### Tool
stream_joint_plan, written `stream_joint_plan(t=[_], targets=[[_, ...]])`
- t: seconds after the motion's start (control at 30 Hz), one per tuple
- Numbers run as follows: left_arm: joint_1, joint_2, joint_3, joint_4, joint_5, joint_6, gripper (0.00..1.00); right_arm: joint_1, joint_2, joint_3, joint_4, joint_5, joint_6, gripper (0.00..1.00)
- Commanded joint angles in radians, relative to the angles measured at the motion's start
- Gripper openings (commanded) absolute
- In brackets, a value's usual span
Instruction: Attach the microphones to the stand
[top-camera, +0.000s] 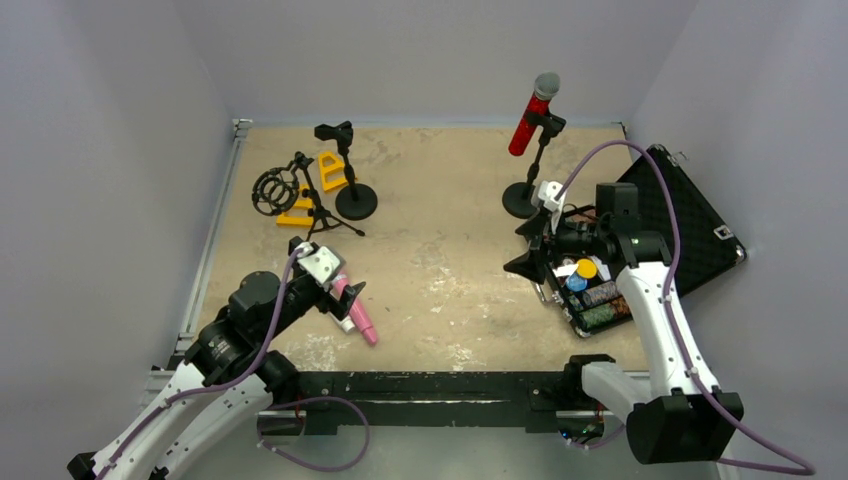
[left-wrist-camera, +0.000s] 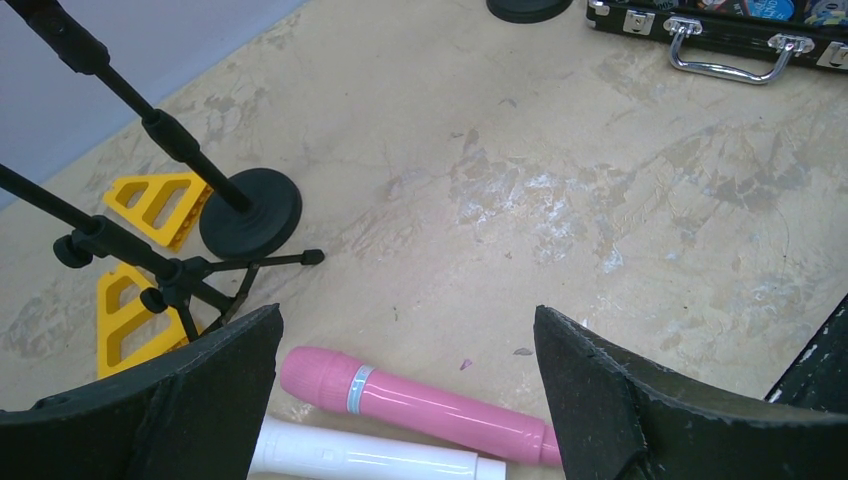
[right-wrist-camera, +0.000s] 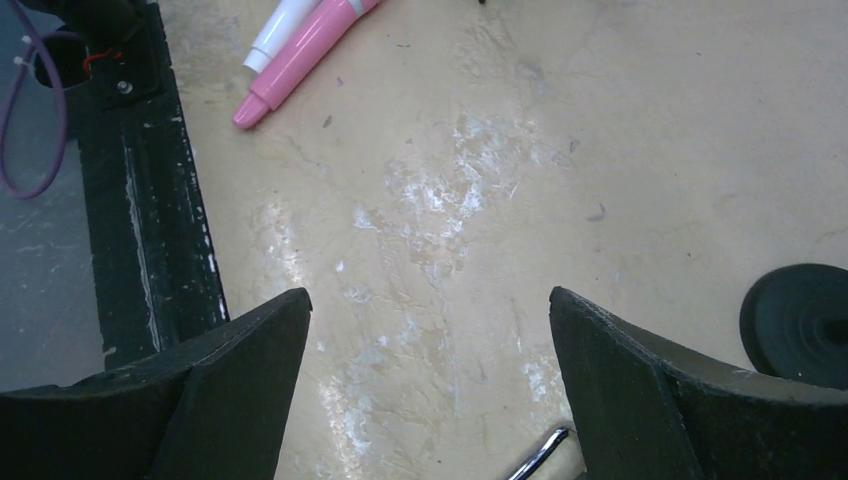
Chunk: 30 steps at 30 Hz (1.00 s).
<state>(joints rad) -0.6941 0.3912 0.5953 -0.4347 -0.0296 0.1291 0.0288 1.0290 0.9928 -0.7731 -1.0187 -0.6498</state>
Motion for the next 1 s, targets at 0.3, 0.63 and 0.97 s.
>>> stream_joint_plan(t=[0.3, 0.63, 0.97], targets=[[0.005, -0.016, 0.028, 0.065, 0.025, -0.215, 0.99, 0.014, -0.100, -0.075, 0.109, -0.081, -0.006, 0.97], [0.004, -0.022, 0.100, 0.016, -0.031, -0.470, 0.99, -0.063, -0.117, -0.108, 0.170, -0.078, 0.030, 0.99], [0.005, -0.001, 0.167, -0.073, -0.080, -0.593, 0.99, -0.092, -0.124, -0.126, 0.182, -0.093, 0.035, 0.99]])
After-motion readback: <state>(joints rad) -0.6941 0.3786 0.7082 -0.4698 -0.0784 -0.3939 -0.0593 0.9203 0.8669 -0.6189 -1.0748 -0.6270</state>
